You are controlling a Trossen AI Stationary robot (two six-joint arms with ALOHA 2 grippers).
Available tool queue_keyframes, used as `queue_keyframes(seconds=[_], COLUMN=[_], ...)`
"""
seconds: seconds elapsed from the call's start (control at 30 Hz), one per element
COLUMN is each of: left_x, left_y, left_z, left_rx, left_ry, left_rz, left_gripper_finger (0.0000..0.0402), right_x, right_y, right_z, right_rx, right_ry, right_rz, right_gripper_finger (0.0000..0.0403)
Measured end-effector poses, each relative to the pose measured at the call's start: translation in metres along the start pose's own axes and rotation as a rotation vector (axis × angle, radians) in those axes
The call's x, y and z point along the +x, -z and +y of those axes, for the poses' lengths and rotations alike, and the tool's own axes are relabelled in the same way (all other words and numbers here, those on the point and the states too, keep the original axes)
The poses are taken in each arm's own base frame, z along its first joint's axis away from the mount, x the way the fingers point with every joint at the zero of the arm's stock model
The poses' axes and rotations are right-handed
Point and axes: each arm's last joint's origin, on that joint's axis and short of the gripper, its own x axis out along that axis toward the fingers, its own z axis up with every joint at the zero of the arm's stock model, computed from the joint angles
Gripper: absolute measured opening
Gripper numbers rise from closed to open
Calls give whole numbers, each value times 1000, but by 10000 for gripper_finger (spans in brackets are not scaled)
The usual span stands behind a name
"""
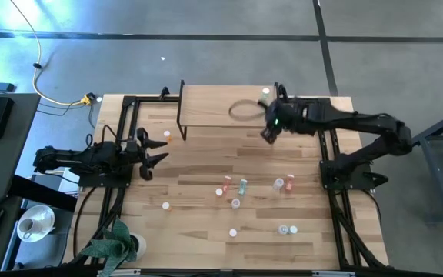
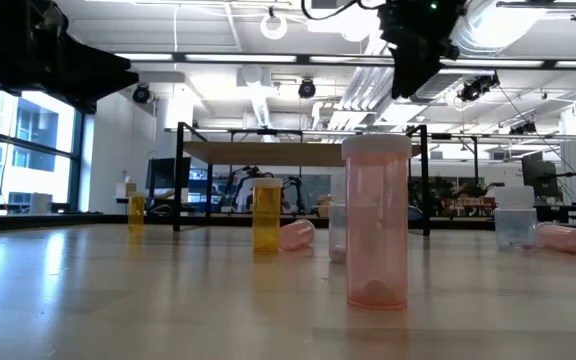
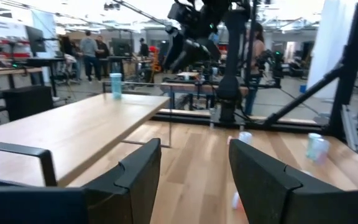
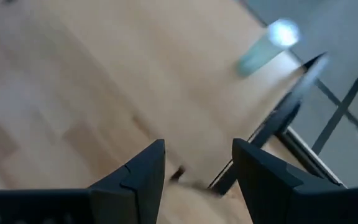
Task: Pick and place medicine bottles onto shelf by color
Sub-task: Put the bottom orange pill bottle on the shelf
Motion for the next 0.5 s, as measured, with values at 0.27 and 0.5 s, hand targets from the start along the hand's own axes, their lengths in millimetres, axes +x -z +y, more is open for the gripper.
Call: queue_keyframes(seconds=[0.27,0.5], left_x=[0,1], left_y=[0,-12], left_z=[-1,-3], left_rx=[-53,-85], left_ry=[21,99], left_rz=[1,2], left_gripper_finger=[179,179], right_x=[4,8], right_y=[56,88], right_z=[30,46], right_rx=[-31,15], right_ry=[9,-82], right_rz=[-31,-121], right_gripper_finger=[178,178])
